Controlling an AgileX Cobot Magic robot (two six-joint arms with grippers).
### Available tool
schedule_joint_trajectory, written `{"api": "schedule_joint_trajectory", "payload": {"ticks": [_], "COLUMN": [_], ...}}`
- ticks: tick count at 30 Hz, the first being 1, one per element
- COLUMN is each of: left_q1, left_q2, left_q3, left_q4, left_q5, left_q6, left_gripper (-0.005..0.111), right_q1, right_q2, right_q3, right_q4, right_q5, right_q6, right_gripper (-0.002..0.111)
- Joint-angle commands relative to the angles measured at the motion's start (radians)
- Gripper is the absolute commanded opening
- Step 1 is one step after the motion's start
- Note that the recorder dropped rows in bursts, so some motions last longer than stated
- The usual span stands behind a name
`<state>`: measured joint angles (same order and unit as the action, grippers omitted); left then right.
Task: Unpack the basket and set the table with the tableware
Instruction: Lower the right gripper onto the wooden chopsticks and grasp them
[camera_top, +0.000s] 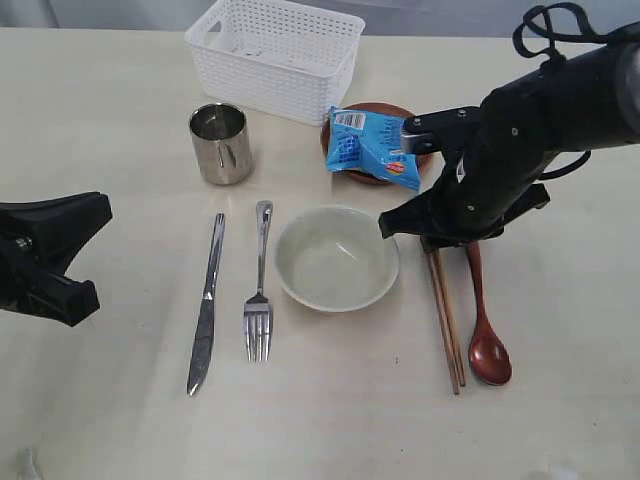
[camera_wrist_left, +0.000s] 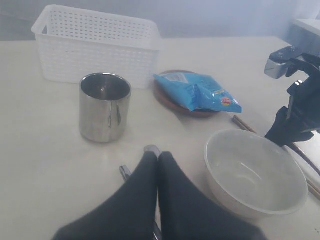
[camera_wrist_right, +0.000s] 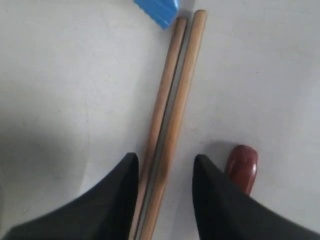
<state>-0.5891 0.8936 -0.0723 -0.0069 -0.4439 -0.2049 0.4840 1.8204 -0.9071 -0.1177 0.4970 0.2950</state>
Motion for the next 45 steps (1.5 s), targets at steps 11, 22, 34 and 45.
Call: {"api": "schedule_joint_trajectory", "payload": {"ticks": [11, 22, 34, 45], "left_q1": [-0.002, -0.002, -0.002, -0.002], "left_q2": [-0.005, -0.005, -0.005, -0.005], "left_q3": [0.007, 0.007, 0.007, 0.007], "left_q4": [0.0, 0.0, 0.0, 0.007], "left_q5": [-0.003, -0.003, -0.003, -0.003], "left_q6": [-0.005, -0.005, -0.005, -0.001], "left_gripper": [0.0, 0.0, 0.0, 0.0], "right_q1": [-0.006, -0.006, -0.004, -0.004], "right_q2": [0.002, 0.059, 0.059, 0.025], "right_q3": [0.001, 0.001, 0.001, -0.023], "right_q4": [-0.119, -0.114, -0.111, -0.111], "right_q5": [-0.021, -0.078, -0.056, -0.029], "right_q6": [0.14, 0.14, 0.17, 0.213], "right_gripper": [0.035, 0.035, 0.0, 0.0]}}
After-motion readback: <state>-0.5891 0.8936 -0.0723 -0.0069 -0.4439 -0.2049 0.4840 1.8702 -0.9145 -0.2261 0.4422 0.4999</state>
